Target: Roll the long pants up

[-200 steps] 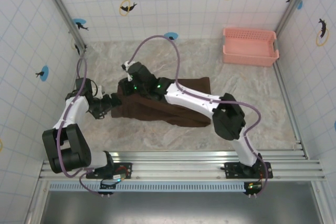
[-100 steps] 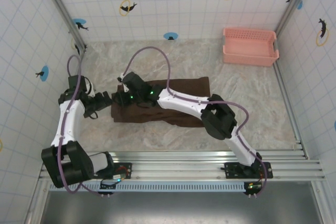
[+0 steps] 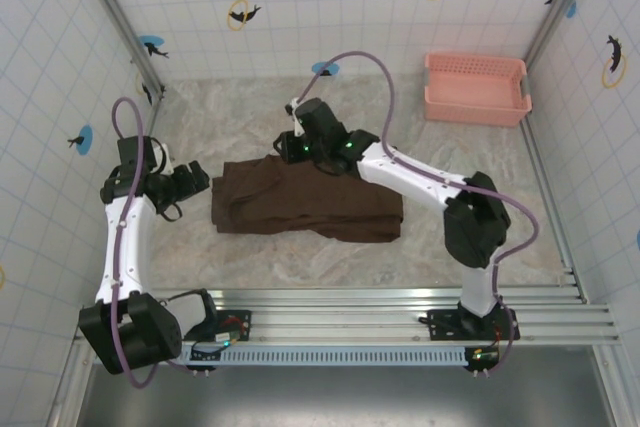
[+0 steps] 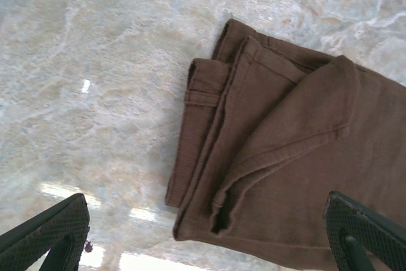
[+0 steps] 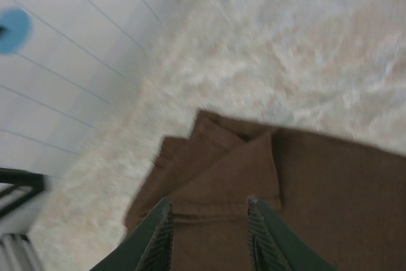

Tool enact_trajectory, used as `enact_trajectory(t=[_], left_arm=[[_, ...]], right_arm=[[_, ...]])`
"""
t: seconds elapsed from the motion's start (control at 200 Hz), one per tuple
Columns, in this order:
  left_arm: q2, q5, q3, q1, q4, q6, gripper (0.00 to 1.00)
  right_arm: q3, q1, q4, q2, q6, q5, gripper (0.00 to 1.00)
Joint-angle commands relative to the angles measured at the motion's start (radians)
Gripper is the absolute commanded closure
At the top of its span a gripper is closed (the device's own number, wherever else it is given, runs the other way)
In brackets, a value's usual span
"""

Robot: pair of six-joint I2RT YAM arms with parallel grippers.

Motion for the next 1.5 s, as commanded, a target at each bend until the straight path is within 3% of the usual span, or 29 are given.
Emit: enact_trajectory(t=[0.0,0.475,0.826,0.951,1.231,1.496], left_arm=[[0.011,0.078,0.008,0.000,0.013,-0.033,0.03],[-0.002,0.095,-0.045,-0.017,0.033,-0.016,0.03],[-0.011,0.083,-0.065,-0.018,0.033,-0.004,0.03],[-0.012,0.082,-0.073,-0.019,0.035,-0.004,0.03],[-0.009,0.082,-0.076,-0.021,0.047,-0.004,0.03],[-0.008,0.086,-0.075,-0.020,0.042,0.001,0.03]], right_arm=[[-0.007,0.011,0.070,0.113,0.038,-0.010,0.66],[0.110,0.013,0.158,0.356,0.075,-0.051,0.66],[0.285,0.024,0.276,0.533,0.150,-0.188,0.67],[0.310,0.039,0.309,0.510,0.143,-0.207,0.67],[0.105,-0.009,0.293,0.282,0.062,-0.098,0.61],[0.014,-0.059,0.300,0.284,0.069,-0.099,0.61]])
